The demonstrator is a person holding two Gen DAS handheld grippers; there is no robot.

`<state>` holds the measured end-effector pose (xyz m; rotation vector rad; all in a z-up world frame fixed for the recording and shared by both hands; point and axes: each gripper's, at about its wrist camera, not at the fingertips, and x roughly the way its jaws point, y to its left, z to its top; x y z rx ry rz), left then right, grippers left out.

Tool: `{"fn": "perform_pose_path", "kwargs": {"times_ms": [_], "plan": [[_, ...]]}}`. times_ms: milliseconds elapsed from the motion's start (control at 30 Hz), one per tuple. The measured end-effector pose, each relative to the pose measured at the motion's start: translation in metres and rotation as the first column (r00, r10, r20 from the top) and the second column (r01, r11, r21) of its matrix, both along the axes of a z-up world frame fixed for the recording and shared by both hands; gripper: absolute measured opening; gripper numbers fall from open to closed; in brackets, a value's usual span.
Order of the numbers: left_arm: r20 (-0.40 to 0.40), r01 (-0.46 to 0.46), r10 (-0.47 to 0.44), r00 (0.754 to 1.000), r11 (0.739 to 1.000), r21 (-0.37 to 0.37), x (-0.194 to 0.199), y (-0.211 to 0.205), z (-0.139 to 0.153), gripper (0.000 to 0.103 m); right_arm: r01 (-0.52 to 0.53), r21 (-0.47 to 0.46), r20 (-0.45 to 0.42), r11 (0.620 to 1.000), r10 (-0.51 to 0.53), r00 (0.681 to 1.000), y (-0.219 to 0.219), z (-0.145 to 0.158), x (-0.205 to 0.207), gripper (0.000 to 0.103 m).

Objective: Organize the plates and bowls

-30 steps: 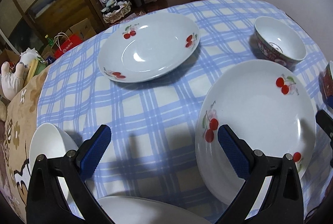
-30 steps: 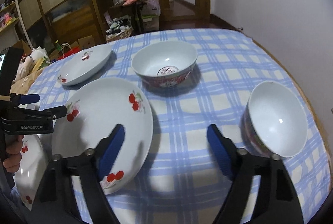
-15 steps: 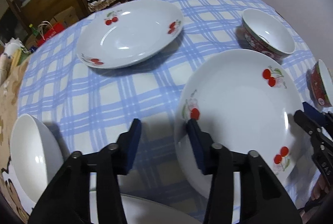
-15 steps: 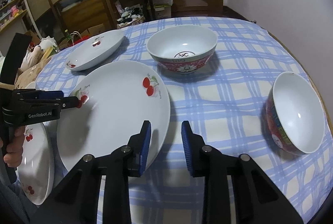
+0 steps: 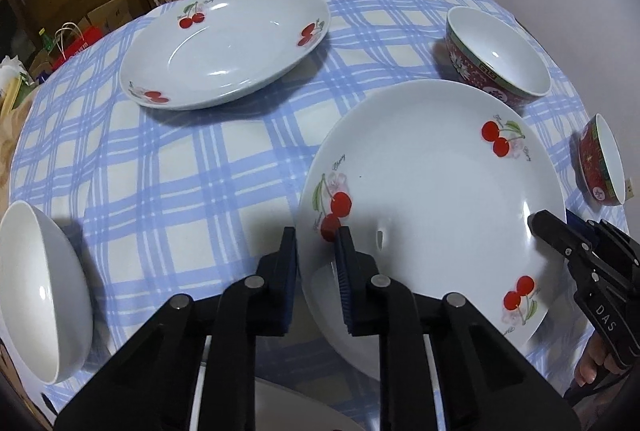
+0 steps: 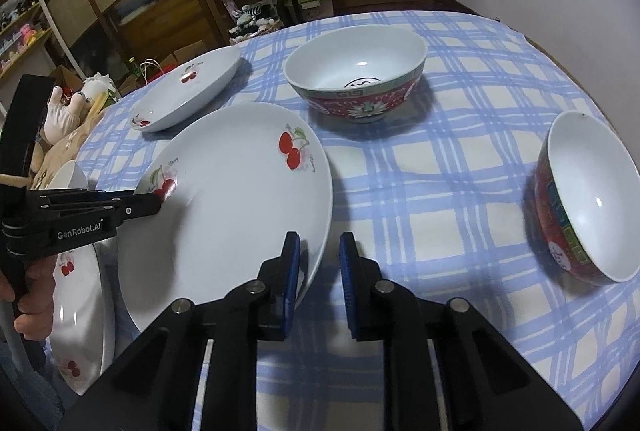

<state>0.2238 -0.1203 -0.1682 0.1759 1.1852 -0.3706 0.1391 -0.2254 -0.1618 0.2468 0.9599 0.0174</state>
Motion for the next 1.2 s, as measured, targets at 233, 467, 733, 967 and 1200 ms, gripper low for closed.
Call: {"fn": "perform_pose_path", "kwargs": {"times_ms": [233,467,733,967,1200], "plan": [[-0.007,-0.022,0.022,1.0,1.0,-0.014,-0.002,0.002,0.002,0.017,-0.028,-0.015,0.003,0.999,0.028,1.0,0.003,0.002,0.0,0.012],[-0.035,-0.048,0.047,0.998,0.998,-0.047,-0.003,0.009,0.006,0.015,-0.034,-0.026,-0.012,0.999,0.034,0.999,0.005,0.004,-0.002,0.012],[-0.051,-0.035,0.032,0.998,0.998,-0.043,-0.009,0.004,0.007,0.015,-0.017,-0.041,-0.027,0.999,0.015,1.0,0.003,0.009,-0.009,0.012],[-0.049,-0.005,0.002,0.999,0.998,-0.059,-0.023,-0.004,0.013,0.015,0.003,-0.067,-0.023,0.998,-0.005,1.0,-0.003,0.021,-0.023,0.012],[-0.058,0.032,-0.038,0.998,0.994,-0.102,-0.039,-0.015,0.023,0.015,0.04,-0.081,-0.005,0.996,-0.041,0.999,-0.013,0.043,-0.049,0.012]]}}
